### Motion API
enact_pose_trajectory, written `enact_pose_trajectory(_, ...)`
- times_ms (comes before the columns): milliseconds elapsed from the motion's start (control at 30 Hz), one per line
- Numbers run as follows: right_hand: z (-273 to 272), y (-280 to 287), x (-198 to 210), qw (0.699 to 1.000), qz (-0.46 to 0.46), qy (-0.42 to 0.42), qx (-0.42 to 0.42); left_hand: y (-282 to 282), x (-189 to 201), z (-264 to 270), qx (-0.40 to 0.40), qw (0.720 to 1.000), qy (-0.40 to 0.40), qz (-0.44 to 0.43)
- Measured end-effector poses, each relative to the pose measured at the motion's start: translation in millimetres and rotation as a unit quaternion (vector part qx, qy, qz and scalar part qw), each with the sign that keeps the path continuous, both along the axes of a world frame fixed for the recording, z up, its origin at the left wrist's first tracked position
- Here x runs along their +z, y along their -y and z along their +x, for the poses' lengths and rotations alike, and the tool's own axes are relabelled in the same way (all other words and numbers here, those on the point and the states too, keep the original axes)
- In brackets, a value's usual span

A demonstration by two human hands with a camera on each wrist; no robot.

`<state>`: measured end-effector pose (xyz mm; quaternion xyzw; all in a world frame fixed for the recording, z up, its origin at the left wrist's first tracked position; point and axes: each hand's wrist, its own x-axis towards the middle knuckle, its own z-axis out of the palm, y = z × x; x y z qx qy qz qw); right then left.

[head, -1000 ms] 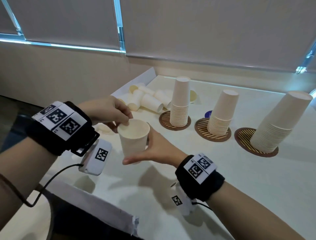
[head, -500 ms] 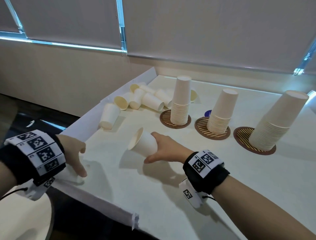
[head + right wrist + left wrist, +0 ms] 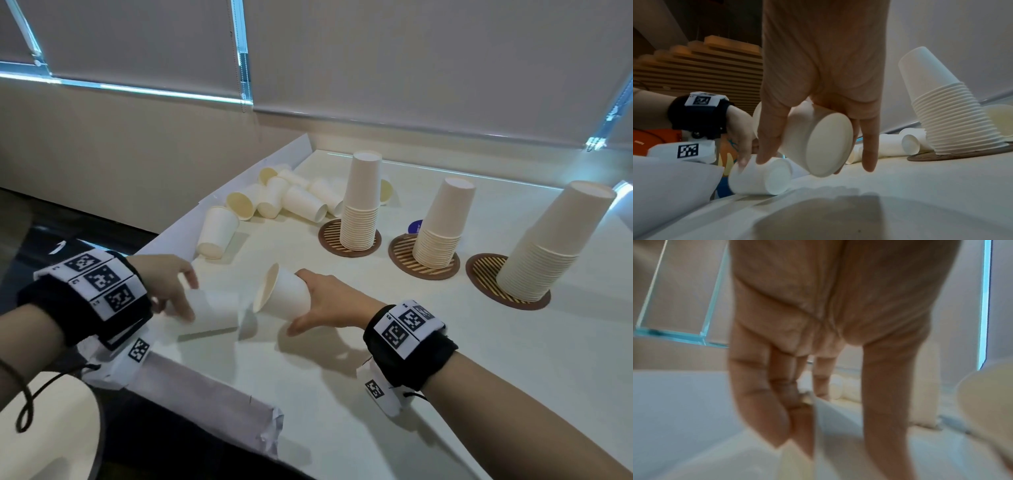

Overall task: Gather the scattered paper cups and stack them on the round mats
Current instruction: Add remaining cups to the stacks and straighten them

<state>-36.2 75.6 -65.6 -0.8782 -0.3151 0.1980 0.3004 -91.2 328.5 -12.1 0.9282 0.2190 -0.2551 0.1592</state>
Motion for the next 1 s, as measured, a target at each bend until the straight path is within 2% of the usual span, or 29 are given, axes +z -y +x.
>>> enact_pose_trajectory(67, 1.0, 0.4, -0.4, 1.0, -0.005, 0.003, -0.003, 9.3, 5.2, 8.0, 0.022, 0.99, 0.081, -0.112)
enact_pose_trajectory(200, 6.3, 3.7, 1.8, 0.999, -0.007, 0.032, -0.033, 37.6, 19.5, 30.7, 0.034, 0.949, 0.225, -0.218)
enact_pose_trajectory(400, 20.5, 20.2, 12.4, 0.991, 0.028, 0.081, -0.107, 68.6, 27.2, 66.5, 0.088, 0.898, 0.373, -0.215)
enact_pose_trajectory(500, 25.2, 34.2, 18.7, 0.985, 0.067, 0.075, -0.143, 86.6, 28.3, 72.0, 0.089, 0.89, 0.397, -0.208)
enact_pose_trajectory(700, 33.3, 36.5, 28.1, 0.976, 0.156, 0.065, -0.137, 154.2, 18.4, 72.4, 0.044, 0.854, 0.341, -0.391)
enact_pose_trajectory(833, 43.1, 46.5, 22.8, 0.955, 0.253, -0.016, -0.155, 167.2, 17.8, 78.8, -0.031, 0.879, 0.33, -0.342)
enact_pose_trajectory(933, 53.2, 55.0, 16.7, 0.94, 0.293, -0.044, -0.169, 154.6, 29.8, 92.3, -0.022, 0.866, 0.428, -0.257)
enact_pose_trajectory(1000, 57.1, 60.4, 14.5, 0.931, 0.313, -0.059, -0.18, 121.4, 31.1, 115.0, 0.023, 0.862, 0.489, -0.132)
